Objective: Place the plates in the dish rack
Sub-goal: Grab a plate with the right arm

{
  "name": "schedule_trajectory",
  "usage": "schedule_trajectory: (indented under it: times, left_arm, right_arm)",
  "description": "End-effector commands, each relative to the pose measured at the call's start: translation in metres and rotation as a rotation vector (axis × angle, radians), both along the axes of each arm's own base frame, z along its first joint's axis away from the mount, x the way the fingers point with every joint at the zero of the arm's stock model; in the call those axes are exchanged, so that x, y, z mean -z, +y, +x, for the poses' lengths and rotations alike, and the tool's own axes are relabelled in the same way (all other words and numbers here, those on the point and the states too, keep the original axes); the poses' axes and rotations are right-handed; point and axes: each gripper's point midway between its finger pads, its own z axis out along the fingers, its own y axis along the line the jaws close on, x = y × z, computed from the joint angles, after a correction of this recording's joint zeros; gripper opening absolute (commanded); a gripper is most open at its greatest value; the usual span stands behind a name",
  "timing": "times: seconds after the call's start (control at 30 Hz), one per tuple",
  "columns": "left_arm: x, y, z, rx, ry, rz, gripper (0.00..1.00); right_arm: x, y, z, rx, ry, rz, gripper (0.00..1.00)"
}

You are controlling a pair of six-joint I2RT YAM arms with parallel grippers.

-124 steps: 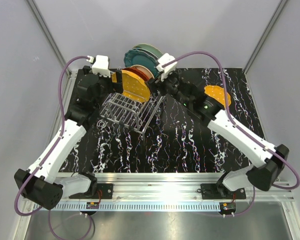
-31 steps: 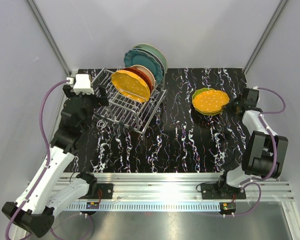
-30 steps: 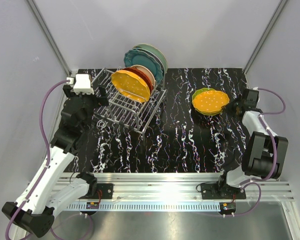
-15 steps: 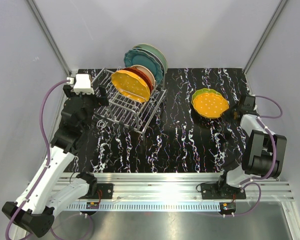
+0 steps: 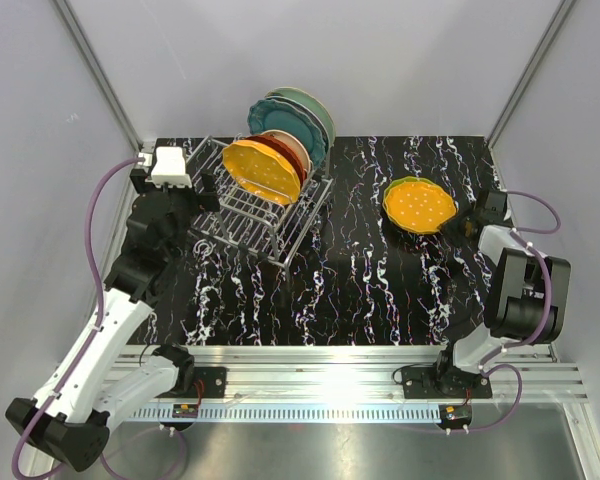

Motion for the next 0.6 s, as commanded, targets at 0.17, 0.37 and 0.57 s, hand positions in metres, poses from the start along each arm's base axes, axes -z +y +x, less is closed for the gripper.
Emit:
schedule_trajectory:
  times: [0.17,0.37,0.57]
  left_arm:
    - [-0.012,-0.001,0.004,-0.001,-0.038,-0.014,0.99]
    - [-0.01,-0.001,0.005,-0.001,-0.031,-0.011,0.99]
    - [-0.009,-0.002,0.006,0.002,-0.027,-0.011,0.99]
  right_arm:
    - [-0.009,-0.012,0.03,0.005,-0.06,-0.048,0.38]
    - [0.004,-0.011,0.036,0.011,-0.052,-0.029,0.36]
    - [0.01,-0.015,0.038,0.022,-0.041,-0.042,0.31]
